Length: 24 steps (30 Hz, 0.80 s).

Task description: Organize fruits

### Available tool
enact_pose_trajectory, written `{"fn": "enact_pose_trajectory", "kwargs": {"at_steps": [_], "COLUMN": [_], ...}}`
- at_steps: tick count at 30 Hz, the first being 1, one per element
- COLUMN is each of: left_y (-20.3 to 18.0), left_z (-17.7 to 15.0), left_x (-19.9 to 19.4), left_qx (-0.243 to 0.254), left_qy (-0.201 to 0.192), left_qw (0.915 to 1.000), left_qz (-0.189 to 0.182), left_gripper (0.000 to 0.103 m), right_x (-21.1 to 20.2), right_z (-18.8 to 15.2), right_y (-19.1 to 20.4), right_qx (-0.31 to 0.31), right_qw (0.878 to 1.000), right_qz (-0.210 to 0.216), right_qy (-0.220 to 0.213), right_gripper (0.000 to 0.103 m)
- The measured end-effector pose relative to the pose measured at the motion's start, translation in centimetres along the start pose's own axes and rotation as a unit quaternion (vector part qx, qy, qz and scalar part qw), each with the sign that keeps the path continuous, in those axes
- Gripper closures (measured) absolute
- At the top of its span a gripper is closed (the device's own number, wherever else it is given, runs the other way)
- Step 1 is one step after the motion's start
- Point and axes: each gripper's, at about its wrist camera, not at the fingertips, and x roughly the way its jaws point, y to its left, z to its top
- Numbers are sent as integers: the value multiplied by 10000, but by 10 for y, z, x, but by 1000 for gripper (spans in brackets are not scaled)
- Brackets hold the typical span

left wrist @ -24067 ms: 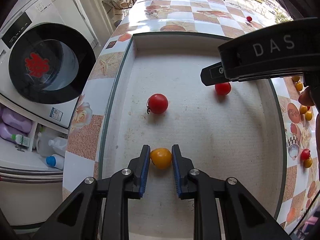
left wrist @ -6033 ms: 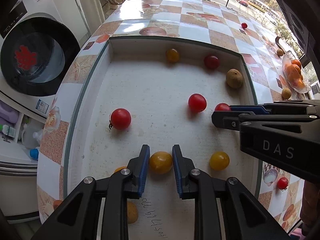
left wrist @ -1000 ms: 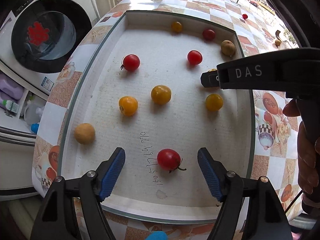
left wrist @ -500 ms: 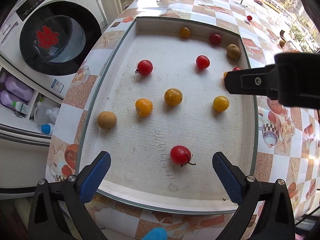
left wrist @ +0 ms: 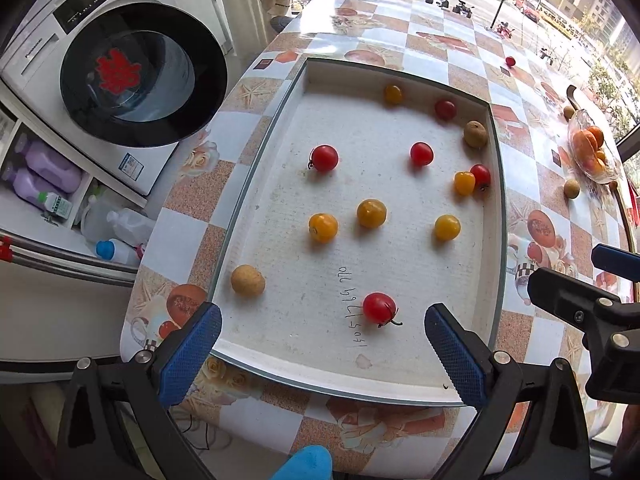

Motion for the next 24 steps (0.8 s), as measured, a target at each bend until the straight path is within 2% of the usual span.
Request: {"fn": "enact_pose_trajectory", "kwargs": {"at_steps": [12,24], "left_y": [4,1], "left_z": [-4,-9], "left_x": [-22,-44], "left_qx": [153,422], "left_qy": [133,37], "left_qw": [9998,9991], "left_qz": [-16,51], "left_gripper": [1,1], "right_x": [-19,-41], "right_z": [-22,-25], "right_y": [5,13], "right_qx": [-41,-176], "right_qw": [9998,9991], "right_qz": [-177,-373], "right_qy": [78,-107], "right_gripper": [0,0]}}
